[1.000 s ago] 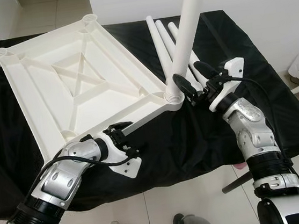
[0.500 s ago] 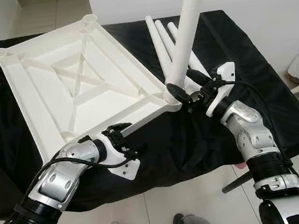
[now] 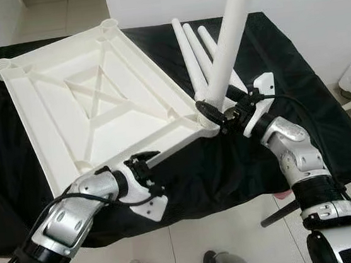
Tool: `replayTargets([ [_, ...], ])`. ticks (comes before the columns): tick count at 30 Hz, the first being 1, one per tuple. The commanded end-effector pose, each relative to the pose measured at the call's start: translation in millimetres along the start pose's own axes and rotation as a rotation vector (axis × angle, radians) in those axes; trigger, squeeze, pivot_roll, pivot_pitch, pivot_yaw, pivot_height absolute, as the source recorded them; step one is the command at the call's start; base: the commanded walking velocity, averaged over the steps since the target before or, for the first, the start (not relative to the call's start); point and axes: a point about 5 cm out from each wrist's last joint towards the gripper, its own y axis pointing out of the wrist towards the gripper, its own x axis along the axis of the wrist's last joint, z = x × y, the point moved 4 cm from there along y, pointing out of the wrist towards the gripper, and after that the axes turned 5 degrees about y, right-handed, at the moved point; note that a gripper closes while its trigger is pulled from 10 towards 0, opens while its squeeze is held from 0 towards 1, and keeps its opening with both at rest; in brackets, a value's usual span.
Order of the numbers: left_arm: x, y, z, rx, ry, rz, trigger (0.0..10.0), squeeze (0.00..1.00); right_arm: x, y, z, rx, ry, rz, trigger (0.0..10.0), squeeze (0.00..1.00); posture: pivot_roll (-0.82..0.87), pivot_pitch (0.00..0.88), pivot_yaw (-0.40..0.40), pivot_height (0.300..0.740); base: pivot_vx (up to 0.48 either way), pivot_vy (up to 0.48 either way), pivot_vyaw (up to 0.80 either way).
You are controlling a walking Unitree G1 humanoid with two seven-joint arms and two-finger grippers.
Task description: Building children table
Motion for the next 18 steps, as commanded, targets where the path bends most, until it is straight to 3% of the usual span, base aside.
replayTargets([
  [1,7,-1.4,-29.4,-0.253,-0.01,-0.044,10.0,0.0,-3,-0.3,-2.5,-0.002,-0.002,0.022,10.0,0.0,0.0,0.12,-0.017,0.74,0.0,0.0,0.0],
  [18,8,2.9,-5.6,-0.083,0.007,-0.049,10.0,0.0,-5,0.9,-2.7,0.023,-0.003,0.046,10.0,0.0,0.01,0.125,-0.024,0.74,0.0,0.0,0.0],
])
